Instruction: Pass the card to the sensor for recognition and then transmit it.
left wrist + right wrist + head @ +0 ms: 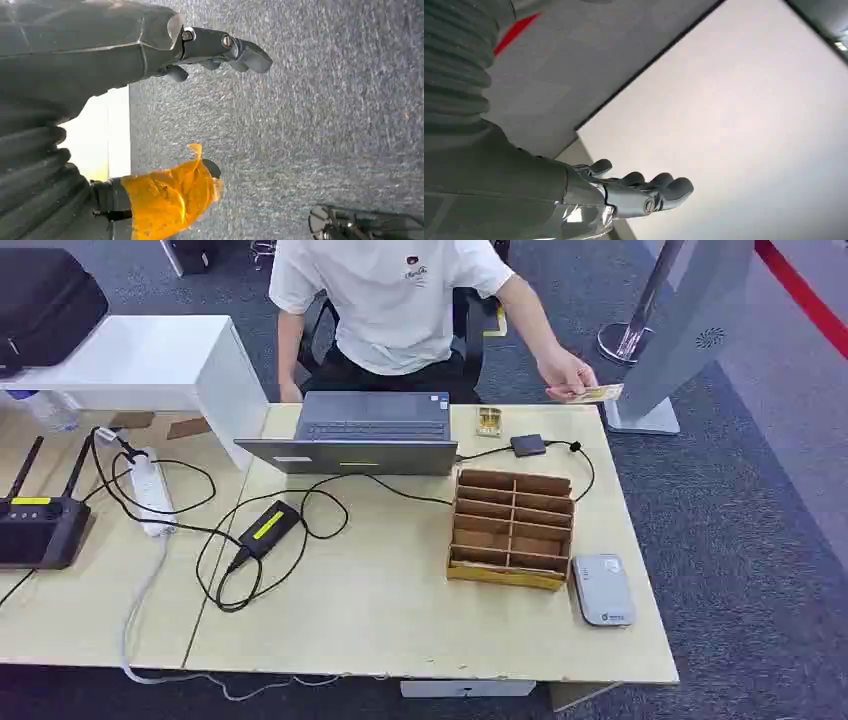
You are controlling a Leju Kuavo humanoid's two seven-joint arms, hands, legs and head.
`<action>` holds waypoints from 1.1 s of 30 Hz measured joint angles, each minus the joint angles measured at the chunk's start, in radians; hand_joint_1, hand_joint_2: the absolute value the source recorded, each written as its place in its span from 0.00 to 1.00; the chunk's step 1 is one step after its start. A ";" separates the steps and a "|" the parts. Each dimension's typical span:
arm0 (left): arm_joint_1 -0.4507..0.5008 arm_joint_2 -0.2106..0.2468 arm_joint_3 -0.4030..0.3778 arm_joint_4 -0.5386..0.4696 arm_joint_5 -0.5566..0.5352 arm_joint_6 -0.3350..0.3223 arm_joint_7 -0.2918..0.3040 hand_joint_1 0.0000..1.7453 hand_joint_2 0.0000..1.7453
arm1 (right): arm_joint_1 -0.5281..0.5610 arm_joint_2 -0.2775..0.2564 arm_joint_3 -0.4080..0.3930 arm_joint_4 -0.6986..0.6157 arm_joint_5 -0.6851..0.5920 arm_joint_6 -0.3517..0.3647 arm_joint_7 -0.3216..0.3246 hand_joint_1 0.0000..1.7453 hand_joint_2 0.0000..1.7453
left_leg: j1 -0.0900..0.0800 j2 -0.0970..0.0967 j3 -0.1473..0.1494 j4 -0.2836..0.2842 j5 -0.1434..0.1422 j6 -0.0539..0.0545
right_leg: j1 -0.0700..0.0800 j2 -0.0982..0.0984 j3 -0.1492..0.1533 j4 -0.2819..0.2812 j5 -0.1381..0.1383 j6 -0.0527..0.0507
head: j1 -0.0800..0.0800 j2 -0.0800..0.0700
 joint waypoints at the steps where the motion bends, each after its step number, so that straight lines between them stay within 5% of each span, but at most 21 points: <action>1: -0.001 0.000 0.002 0.002 -0.005 -0.007 0.000 0.00 0.00 | -0.005 -0.017 0.005 -0.017 -0.013 0.024 -0.014 0.00 1.00 | 0.000 0.000 0.000 0.000 0.000 0.000 | 0.000 0.000 0.000 0.000 0.000 0.000 | -0.001 0.000; 2: -0.002 -0.001 0.004 0.002 -0.007 -0.014 0.000 0.00 0.00 | -0.009 -0.031 0.011 -0.036 -0.026 0.048 -0.027 0.00 1.00 | 0.000 0.000 -0.001 -0.001 0.000 0.000 | 0.000 0.000 0.000 0.000 0.000 0.000 | -0.001 0.000; 3: -0.003 -0.002 0.007 0.005 -0.008 -0.021 0.000 0.00 1.00 | -0.017 -0.041 0.023 -0.058 -0.039 0.072 -0.036 0.00 1.00 | 0.000 0.000 -0.001 -0.001 0.000 0.000 | 0.000 0.000 0.000 0.000 0.000 0.000 | 0.000 0.000; 11: -0.010 -0.010 0.020 0.007 -0.017 -0.050 0.003 0.00 1.00 | -0.059 -0.082 0.194 -0.201 -0.105 0.150 -0.010 0.00 1.00 | 0.000 -0.002 -0.001 -0.001 0.000 0.001 | 0.000 -0.003 0.002 0.000 0.000 0.000 | 0.001 0.000; 20: -0.014 -0.015 0.021 0.007 -0.034 -0.080 0.000 0.00 1.00 | -0.144 -0.091 0.519 -0.322 -0.137 0.149 0.044 0.00 1.00 | 0.000 -0.003 -0.001 -0.001 0.002 0.001 | 0.000 -0.003 0.002 0.001 0.000 0.000 | 0.000 0.000; 33: -0.019 -0.018 0.021 0.007 -0.072 -0.108 -0.003 0.00 1.00 | -0.332 0.019 0.968 -0.338 -0.093 0.096 0.094 0.00 1.00 | 0.000 -0.003 -0.001 -0.001 0.003 0.001 | 0.001 -0.004 0.002 0.001 0.000 0.000 | 0.000 0.000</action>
